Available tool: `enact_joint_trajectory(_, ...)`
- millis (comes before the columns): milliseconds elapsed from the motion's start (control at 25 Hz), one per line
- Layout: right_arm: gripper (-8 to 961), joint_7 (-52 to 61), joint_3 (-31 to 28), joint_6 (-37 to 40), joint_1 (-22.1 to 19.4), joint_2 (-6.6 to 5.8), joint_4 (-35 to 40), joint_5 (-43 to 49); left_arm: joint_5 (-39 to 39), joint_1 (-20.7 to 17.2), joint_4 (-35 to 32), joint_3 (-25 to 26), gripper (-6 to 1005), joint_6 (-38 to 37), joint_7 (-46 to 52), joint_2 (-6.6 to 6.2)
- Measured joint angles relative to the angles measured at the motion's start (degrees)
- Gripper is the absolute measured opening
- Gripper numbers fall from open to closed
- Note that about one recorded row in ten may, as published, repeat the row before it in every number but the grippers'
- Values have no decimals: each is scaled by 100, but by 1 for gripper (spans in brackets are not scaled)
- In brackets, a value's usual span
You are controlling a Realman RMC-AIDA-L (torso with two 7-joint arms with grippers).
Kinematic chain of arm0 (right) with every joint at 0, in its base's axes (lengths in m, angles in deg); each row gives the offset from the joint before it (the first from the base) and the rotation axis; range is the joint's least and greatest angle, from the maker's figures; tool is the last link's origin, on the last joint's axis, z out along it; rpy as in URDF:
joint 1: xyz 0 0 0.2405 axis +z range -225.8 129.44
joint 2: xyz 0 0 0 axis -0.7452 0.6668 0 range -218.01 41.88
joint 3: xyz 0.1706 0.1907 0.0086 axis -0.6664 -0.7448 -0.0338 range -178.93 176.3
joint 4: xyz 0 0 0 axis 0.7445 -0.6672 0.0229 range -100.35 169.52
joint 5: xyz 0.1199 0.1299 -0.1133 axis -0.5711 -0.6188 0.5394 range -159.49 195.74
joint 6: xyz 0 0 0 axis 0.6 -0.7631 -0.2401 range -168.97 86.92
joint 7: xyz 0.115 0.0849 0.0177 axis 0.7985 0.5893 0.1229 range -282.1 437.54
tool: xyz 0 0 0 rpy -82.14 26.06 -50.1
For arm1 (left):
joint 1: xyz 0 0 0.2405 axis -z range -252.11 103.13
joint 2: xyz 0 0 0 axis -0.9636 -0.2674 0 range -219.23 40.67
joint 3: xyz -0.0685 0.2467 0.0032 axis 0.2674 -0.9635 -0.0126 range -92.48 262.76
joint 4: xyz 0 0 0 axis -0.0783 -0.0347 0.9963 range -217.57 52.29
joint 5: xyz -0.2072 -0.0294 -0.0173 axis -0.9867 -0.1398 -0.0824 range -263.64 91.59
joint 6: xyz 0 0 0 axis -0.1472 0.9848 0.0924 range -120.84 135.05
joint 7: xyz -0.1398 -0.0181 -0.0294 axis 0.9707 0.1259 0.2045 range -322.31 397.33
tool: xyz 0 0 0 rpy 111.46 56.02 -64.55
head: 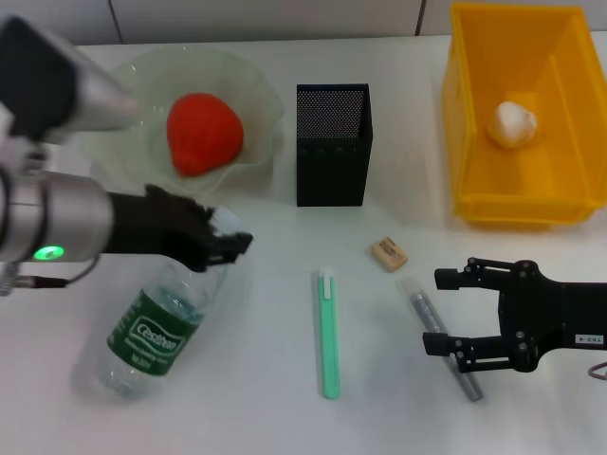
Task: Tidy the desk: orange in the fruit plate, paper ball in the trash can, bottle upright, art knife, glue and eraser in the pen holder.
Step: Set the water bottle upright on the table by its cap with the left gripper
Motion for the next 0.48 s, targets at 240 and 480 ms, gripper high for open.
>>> enact_joint_trajectory(240, 840, 68, 19, 20, 2, 0, 19, 0, -2334, -307, 1182, 1462, 444, -411, -3080, -14)
enact_joint_trajectory(480, 840, 215, 39, 43, 40, 0, 114, 0, -3214, -251, 2270, 2496, 444, -1049, -4530, -14)
